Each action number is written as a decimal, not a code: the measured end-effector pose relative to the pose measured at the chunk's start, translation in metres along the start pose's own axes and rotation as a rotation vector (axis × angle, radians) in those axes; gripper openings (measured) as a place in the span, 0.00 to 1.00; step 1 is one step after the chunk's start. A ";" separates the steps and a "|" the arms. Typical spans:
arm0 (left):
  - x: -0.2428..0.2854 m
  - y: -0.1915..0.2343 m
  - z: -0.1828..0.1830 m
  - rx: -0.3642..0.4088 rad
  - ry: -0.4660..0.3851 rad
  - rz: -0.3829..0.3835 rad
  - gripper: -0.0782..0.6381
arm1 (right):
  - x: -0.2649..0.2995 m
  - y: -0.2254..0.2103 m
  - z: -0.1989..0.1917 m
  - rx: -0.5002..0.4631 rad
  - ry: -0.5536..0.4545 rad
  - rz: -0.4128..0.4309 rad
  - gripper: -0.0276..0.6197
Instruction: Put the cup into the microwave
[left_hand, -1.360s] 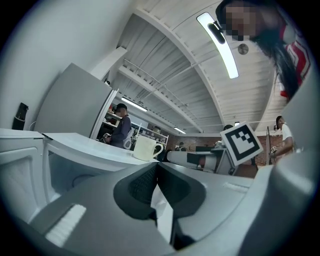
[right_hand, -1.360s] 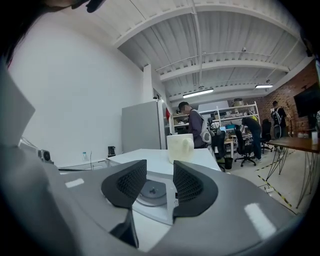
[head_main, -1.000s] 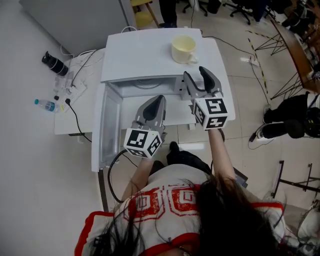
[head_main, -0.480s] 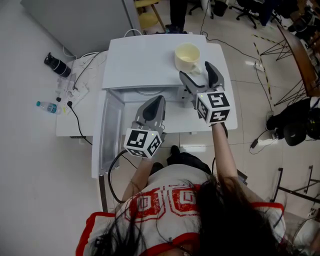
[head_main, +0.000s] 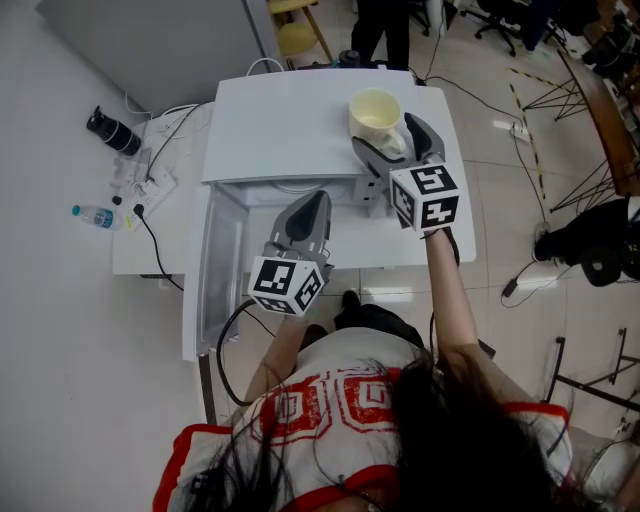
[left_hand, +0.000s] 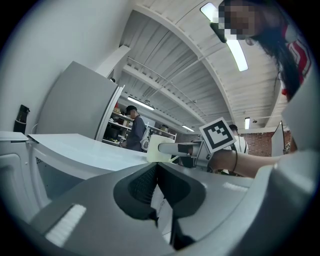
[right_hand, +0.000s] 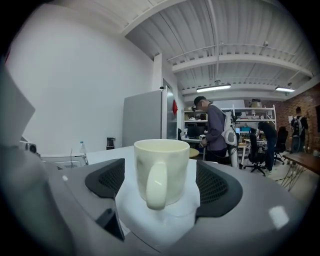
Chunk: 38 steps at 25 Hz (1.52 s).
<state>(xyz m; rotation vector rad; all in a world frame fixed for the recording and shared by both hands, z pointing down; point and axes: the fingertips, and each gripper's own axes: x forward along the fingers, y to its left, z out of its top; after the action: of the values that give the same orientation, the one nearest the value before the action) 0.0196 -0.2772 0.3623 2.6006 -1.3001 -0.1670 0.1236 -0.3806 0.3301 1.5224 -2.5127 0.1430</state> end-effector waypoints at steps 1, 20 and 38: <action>0.000 0.001 0.000 -0.001 0.000 0.002 0.11 | 0.001 0.002 -0.001 0.005 0.011 0.010 0.72; 0.002 0.010 -0.001 -0.015 0.005 0.019 0.11 | 0.038 0.000 0.013 -0.004 0.056 0.051 0.76; -0.002 0.020 0.001 -0.029 -0.003 0.040 0.11 | 0.045 -0.003 0.012 0.066 0.059 0.036 0.76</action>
<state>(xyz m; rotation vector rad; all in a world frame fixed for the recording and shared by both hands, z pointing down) 0.0027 -0.2872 0.3659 2.5496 -1.3400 -0.1819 0.1048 -0.4229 0.3279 1.4750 -2.5134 0.2741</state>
